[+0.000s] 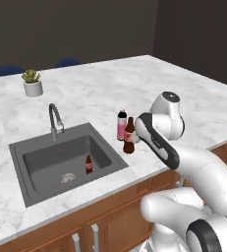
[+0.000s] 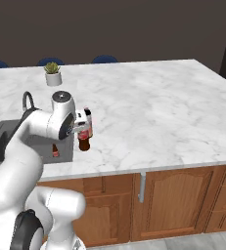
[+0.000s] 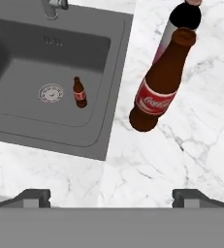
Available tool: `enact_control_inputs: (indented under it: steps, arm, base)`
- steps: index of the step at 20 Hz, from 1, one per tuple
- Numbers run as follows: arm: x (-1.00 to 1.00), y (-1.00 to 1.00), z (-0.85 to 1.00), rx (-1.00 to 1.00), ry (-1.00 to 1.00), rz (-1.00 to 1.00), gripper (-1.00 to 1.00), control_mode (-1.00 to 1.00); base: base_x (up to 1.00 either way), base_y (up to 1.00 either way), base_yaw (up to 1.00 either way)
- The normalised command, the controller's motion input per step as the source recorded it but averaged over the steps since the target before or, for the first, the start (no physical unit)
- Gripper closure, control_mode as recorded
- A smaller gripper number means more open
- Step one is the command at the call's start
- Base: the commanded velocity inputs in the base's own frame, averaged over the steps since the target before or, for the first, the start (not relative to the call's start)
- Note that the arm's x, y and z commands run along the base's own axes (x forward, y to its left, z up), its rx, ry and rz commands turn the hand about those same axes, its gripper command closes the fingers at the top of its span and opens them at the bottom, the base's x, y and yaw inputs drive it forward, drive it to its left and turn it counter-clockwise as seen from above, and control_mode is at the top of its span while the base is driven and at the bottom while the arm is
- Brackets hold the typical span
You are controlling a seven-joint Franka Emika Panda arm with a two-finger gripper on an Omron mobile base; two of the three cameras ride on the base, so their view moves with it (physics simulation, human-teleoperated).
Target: Place the large bottle from the dining counter next to the other large bottle outside the sink, and place the small bottle from the dining counter next to the other small bottle inside the sink.
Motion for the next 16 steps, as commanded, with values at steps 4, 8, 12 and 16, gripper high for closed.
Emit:
enact_control_inputs:
  steps: [4, 8, 12, 16]
  arm:
    - [-0.08, 0.0, 0.0, -0.15, 0.0, -0.01, -1.0, -1.0]
    - [-0.09, -0.06, -0.03, -0.09, 0.0, 0.0, -1.0, -1.0]
    - [-0.27, -0.18, -0.03, 0.0, 0.0, -0.02, -1.0, -1.0]
    - [-0.18, -0.16, 0.0, 0.0, 0.0, 0.0, -1.0, -1.0]
  base:
    - [0.0, 0.0, 0.0]
    - [0.0, 0.0, 0.0]
    - [0.0, 0.0, 0.0]
    - [0.0, 0.0, 0.0]
